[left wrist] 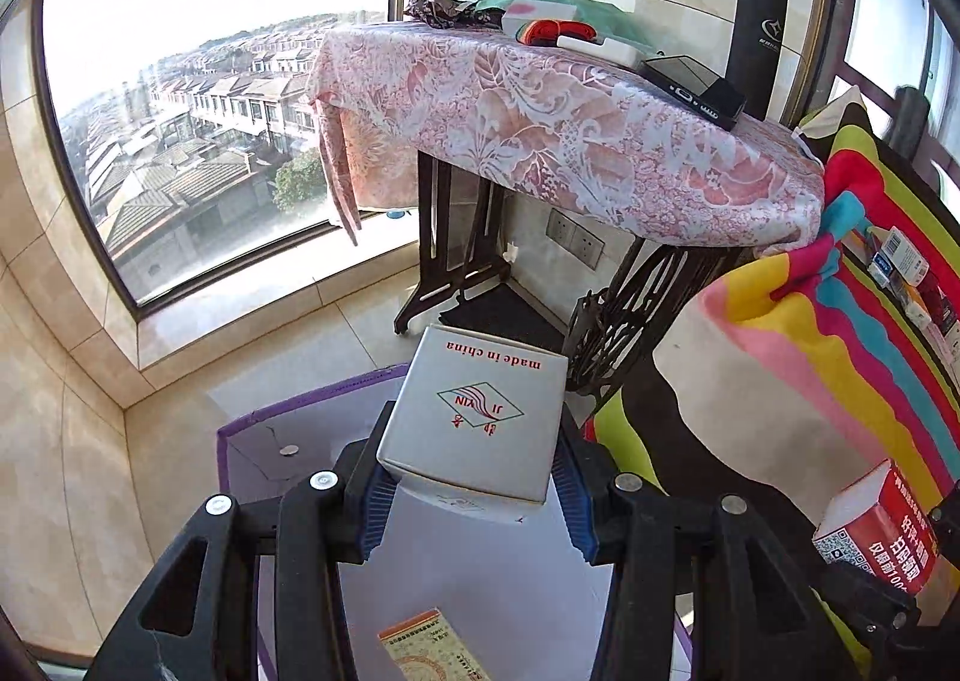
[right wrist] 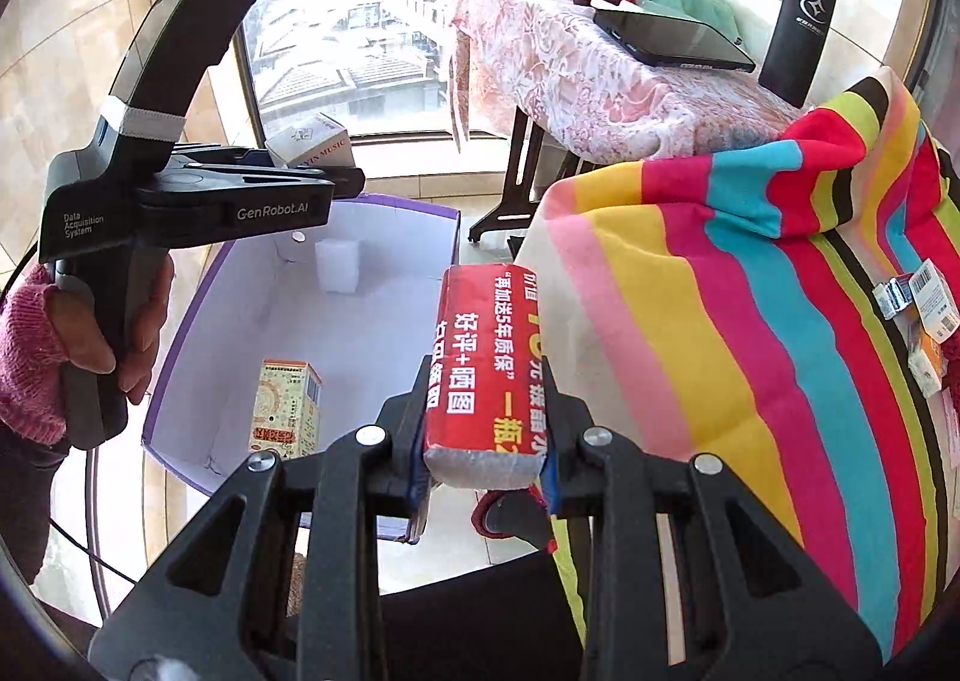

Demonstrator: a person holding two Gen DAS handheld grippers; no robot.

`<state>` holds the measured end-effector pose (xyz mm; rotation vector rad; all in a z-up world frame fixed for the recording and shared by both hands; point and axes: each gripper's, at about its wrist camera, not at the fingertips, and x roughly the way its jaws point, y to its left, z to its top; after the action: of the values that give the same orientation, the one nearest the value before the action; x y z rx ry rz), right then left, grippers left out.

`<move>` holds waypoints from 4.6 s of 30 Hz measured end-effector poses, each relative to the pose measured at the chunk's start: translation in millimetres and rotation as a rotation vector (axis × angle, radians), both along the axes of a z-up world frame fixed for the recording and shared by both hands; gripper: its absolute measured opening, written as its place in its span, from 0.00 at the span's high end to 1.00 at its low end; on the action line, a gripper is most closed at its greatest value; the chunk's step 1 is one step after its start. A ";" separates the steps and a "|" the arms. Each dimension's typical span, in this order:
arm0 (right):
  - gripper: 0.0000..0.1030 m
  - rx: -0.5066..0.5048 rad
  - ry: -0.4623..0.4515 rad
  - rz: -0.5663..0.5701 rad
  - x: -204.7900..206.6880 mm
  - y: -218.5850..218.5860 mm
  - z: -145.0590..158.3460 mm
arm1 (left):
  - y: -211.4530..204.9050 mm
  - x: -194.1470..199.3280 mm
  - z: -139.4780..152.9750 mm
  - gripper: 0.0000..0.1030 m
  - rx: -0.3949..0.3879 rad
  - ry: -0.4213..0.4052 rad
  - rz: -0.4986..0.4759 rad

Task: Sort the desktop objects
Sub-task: 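Carry both held boxes with both tools toward the bin, then open both tools to drop the boxes into the bin, then move both open tools back to the remaining boxes on the table, then grasp the cream barcode box with the right tool while the left tool grasps the white red-printed box, then carry both held boxes with both tools toward the bin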

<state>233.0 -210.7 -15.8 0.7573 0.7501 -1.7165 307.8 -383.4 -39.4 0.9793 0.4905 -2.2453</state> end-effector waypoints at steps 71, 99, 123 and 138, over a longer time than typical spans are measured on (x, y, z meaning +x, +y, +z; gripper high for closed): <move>0.15 -0.148 -0.108 -0.919 -418.5 324.0 14.4 | 273.5 -450.3 57.1 0.60 0.051 0.043 -0.481; 0.47 -0.147 -0.040 -0.912 -333.9 326.1 28.8 | 280.0 -308.9 46.3 0.60 0.010 0.001 -0.659; 0.47 -0.259 -0.072 -0.841 -216.7 307.2 41.6 | 257.7 -248.0 31.5 0.59 0.030 -0.007 -0.614; 0.47 -0.259 -0.116 -0.756 -168.5 271.2 37.4 | 233.4 -207.2 34.9 0.59 0.032 0.014 -0.599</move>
<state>64.5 60.5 21.6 1.0204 0.1385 -2.3544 100.6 -150.0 -4.5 1.2517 0.2566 -2.7749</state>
